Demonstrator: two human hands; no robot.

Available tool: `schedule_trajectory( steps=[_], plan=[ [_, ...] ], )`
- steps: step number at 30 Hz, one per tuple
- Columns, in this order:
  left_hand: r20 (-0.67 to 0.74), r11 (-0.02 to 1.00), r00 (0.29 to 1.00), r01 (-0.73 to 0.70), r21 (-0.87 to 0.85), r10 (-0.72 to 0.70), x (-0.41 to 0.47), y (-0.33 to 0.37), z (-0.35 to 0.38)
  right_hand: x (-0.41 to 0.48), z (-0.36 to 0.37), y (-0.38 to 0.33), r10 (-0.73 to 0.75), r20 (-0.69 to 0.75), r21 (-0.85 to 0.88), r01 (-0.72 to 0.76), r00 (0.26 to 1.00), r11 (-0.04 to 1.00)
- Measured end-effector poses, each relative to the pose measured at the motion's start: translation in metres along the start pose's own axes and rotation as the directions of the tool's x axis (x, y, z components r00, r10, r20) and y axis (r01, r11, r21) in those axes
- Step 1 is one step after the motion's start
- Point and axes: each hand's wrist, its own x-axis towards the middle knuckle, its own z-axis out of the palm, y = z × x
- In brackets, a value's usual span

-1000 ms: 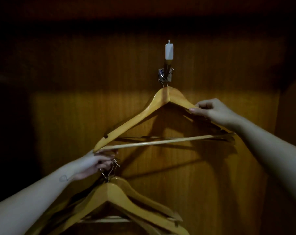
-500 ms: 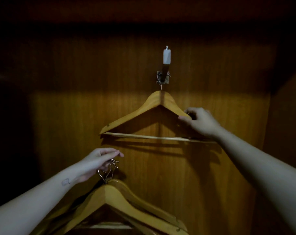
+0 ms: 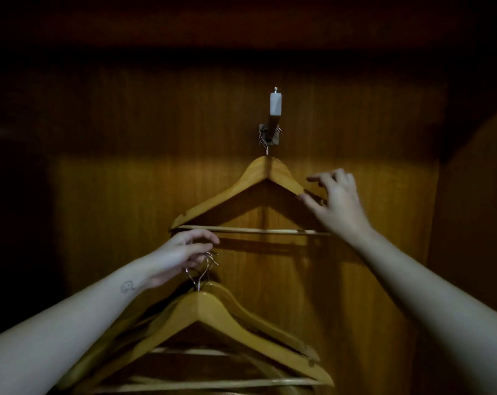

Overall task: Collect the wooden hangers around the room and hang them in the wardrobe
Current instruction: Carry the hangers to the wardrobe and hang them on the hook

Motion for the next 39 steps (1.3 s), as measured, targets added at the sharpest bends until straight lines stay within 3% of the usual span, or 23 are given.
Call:
schedule_trajectory(
  steps=[2,4,7,11,16,21,32,39],
  plan=[
    [0.053,1.000,0.998,-0.018,-0.019,0.019,-0.005,0.006,0.003,-0.013,-0.005,-0.013,-0.048,-0.067,0.093,0.054,0.997,0.994],
    [0.070,0.998,0.997,-0.029,-0.058,0.033,-0.008,0.011,0.006,-0.029,-0.009,-0.032,-0.074,0.104,0.260,0.044,0.992,0.965],
    [0.076,0.987,0.997,0.001,-0.162,0.011,-0.011,0.017,0.012,-0.056,-0.004,-0.059,-0.134,0.403,0.419,-0.052,0.905,0.907],
    [0.071,0.963,0.997,0.006,-0.270,0.013,-0.018,0.024,0.021,-0.095,0.017,-0.083,-0.204,0.481,0.481,-0.062,0.852,0.875],
    [0.133,0.944,0.990,0.009,-0.330,0.037,-0.028,0.037,0.038,-0.116,0.030,-0.096,-0.099,0.442,0.431,-0.115,0.891,0.895],
    [0.170,0.952,0.984,-0.003,-0.308,0.058,-0.034,0.045,0.053,-0.125,0.030,-0.100,-0.036,0.393,0.490,-0.176,0.919,0.854],
    [0.167,0.977,0.984,-0.029,-0.212,0.065,-0.045,0.051,0.058,-0.122,-0.009,-0.093,-0.097,0.393,0.705,-0.232,0.914,0.670],
    [0.252,0.987,0.967,0.010,-0.163,0.031,-0.056,0.044,0.051,-0.088,-0.060,-0.087,0.027,0.336,0.781,-0.294,0.942,0.551]
  ],
)
